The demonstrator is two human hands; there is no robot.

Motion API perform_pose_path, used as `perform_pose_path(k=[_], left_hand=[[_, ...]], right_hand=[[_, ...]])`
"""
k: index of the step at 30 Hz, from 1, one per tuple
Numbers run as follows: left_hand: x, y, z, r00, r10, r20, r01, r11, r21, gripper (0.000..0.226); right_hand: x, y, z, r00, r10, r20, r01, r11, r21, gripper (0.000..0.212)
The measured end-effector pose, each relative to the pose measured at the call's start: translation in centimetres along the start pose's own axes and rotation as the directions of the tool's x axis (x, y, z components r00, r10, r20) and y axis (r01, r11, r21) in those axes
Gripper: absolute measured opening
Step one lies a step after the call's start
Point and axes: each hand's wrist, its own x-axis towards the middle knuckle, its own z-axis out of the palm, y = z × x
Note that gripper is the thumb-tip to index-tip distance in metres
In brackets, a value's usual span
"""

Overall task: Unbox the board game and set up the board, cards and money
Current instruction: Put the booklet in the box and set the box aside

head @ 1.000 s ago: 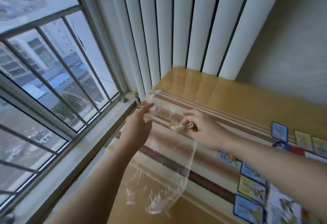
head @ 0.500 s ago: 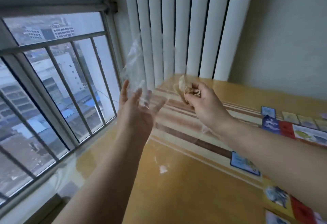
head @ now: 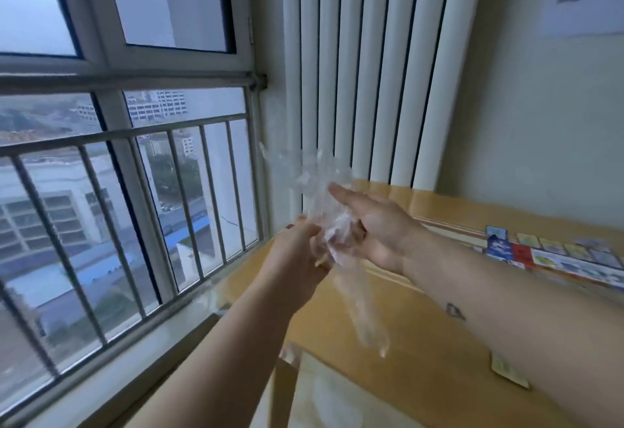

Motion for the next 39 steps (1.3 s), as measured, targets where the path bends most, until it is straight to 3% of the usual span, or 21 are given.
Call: perform_pose_path(k=[2, 4, 6, 9, 11, 12, 14, 15, 17, 20, 22, 26, 30, 33, 35, 37, 39], left_hand=[[-1.7, 0.0, -1.6, 1.000, 0.023, 0.009, -0.024, 0.989, 0.145, 0.014], [-3.3, 0.7, -3.6, 1.000, -0.027, 0.010, 0.025, 0.991, 0.130, 0.021], [-4.5, 0.9, -6.4, 0.990, -0.133, 0.052, 0.132, 0.991, 0.028, 0.045], [-6.7, -0.6, -9.9, 0.953, -0.277, 0.127, 0.299, 0.928, -0.223, 0.089], [-7.8, -2.6, -10.8, 0.918, -0.314, 0.242, 0.384, 0.859, -0.340, 0.115], [-8.0, -3.3, -11.0, 0.897, -0.273, 0.346, 0.400, 0.836, -0.377, 0.116], [-8.2, -3.9, -11.4, 0.839, -0.063, 0.540, 0.339, 0.836, -0.430, 0.099], [-8.0, -3.8, -11.8, 0.835, 0.012, 0.551, 0.283, 0.849, -0.446, 0.089], [-7.8, -3.3, -12.9, 0.889, 0.074, 0.451, 0.137, 0.899, -0.417, 0.076], [-7.6, -3.1, -14.2, 0.936, 0.067, 0.346, 0.026, 0.966, -0.258, 0.063], [-7.8, -3.4, -14.5, 0.935, 0.127, 0.331, -0.053, 0.973, -0.225, 0.054], [-7.8, -4.3, -15.4, 0.930, 0.220, 0.296, -0.153, 0.960, -0.233, 0.039], [-7.4, -5.9, -16.9, 0.983, 0.125, 0.131, -0.092, 0.969, -0.231, 0.044], [-7.2, -7.4, -18.4, 0.994, 0.109, -0.002, -0.105, 0.952, -0.289, 0.046], [-7.2, -8.2, -19.0, 0.996, 0.075, -0.053, -0.089, 0.941, -0.327, 0.034], [-7.3, -8.8, -19.5, 0.994, 0.016, -0.111, -0.052, 0.944, -0.325, 0.020], [-7.3, -8.9, -19.9, 0.990, -0.017, -0.142, -0.027, 0.952, -0.304, 0.020]], right_hand=[[0.2, 0.4, 1.6, 0.994, -0.090, -0.057, 0.085, 0.993, -0.084, 0.016], [0.4, 1.1, 3.2, 0.977, -0.187, -0.102, 0.167, 0.970, -0.176, 0.014], [0.8, 2.0, 4.4, 0.944, -0.280, -0.176, 0.235, 0.943, -0.237, 0.014], [1.3, 4.1, 6.3, 0.925, -0.317, -0.208, 0.285, 0.943, -0.171, 0.014], [1.2, 5.9, 8.0, 0.938, -0.288, -0.194, 0.270, 0.956, -0.114, 0.017], [1.1, 6.9, 8.7, 0.950, -0.264, -0.169, 0.255, 0.964, -0.073, 0.016], [0.7, 9.0, 9.9, 0.968, -0.230, -0.104, 0.225, 0.972, -0.062, 0.011], [0.5, 9.8, 10.1, 0.971, -0.231, -0.067, 0.221, 0.967, -0.130, 0.008], [0.2, 11.2, 10.1, 0.966, -0.254, 0.052, 0.256, 0.898, -0.357, 0.009], [0.0, 12.5, 9.8, 0.926, -0.290, 0.242, 0.377, 0.658, -0.652, 0.019], [-0.3, 13.2, 10.1, 0.898, -0.296, 0.325, 0.438, 0.531, -0.725, 0.022], [-0.2, 14.7, 10.8, 0.894, -0.239, 0.379, 0.446, 0.404, -0.799, 0.019], [-0.6, 16.4, 11.0, 0.897, -0.153, 0.414, 0.432, 0.496, -0.753, 0.038], [-1.1, 17.5, 11.3, 0.904, -0.042, 0.426, 0.306, 0.760, -0.573, 0.045], [-1.0, 18.2, 11.5, 0.907, 0.016, 0.420, 0.182, 0.885, -0.428, 0.038], [-0.8, 18.8, 11.4, 0.917, 0.022, 0.399, 0.147, 0.910, -0.389, 0.038], [-0.6, 19.2, 11.1, 0.926, -0.051, 0.373, 0.227, 0.866, -0.445, 0.041]])
